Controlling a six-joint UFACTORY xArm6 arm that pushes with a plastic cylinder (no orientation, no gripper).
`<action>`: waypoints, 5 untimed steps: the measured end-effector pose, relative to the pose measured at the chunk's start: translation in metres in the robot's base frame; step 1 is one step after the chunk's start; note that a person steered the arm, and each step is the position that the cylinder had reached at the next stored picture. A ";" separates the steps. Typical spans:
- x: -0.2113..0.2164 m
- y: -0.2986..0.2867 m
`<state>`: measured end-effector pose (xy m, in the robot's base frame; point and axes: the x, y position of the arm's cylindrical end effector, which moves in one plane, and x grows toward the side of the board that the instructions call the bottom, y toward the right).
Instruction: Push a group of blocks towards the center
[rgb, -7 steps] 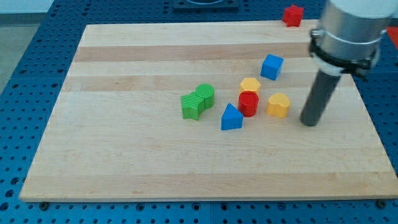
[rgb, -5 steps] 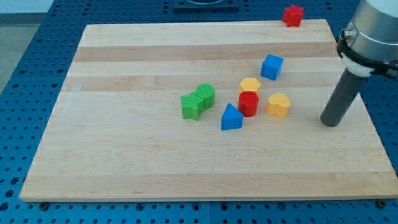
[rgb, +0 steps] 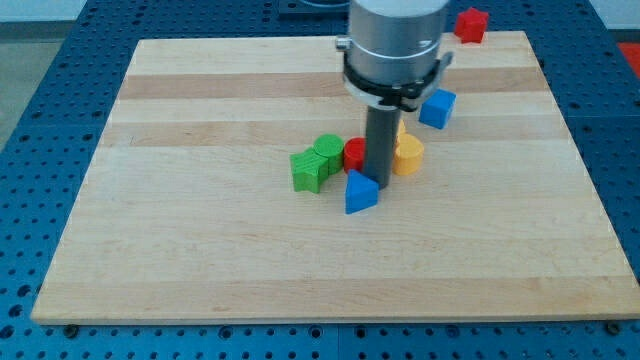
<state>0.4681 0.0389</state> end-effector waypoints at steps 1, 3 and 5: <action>0.000 -0.009; 0.000 0.000; -0.003 0.021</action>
<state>0.4653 0.0603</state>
